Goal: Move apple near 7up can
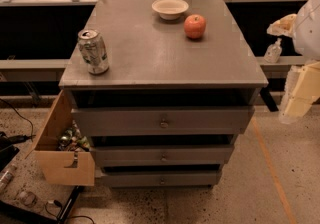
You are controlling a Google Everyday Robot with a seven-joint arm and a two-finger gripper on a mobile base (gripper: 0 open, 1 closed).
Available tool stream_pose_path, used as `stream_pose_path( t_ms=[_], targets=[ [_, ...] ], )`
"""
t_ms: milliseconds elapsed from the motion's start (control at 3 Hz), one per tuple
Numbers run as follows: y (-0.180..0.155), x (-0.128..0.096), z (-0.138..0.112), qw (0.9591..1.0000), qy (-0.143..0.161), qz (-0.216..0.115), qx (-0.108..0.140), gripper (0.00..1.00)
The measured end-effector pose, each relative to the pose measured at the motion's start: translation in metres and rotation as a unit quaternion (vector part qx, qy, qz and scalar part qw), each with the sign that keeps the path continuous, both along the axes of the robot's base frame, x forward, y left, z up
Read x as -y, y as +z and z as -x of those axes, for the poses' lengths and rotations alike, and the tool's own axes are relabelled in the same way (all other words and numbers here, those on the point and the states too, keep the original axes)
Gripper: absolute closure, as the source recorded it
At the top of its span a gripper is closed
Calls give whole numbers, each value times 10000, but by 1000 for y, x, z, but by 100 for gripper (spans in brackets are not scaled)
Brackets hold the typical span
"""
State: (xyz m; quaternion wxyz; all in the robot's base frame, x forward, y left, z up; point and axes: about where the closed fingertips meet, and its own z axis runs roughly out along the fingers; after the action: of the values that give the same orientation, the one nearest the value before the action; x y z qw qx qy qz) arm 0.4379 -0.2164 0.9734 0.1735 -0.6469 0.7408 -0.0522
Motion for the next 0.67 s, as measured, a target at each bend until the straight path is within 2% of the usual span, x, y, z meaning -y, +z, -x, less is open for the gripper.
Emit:
stream_pose_path(
  t_ms=[333, 667],
  targets=[
    [1, 0, 0, 10000, -6, -4, 14, 0],
    [-2, 5, -14, 9993, -132, -145, 320, 0]
  ],
)
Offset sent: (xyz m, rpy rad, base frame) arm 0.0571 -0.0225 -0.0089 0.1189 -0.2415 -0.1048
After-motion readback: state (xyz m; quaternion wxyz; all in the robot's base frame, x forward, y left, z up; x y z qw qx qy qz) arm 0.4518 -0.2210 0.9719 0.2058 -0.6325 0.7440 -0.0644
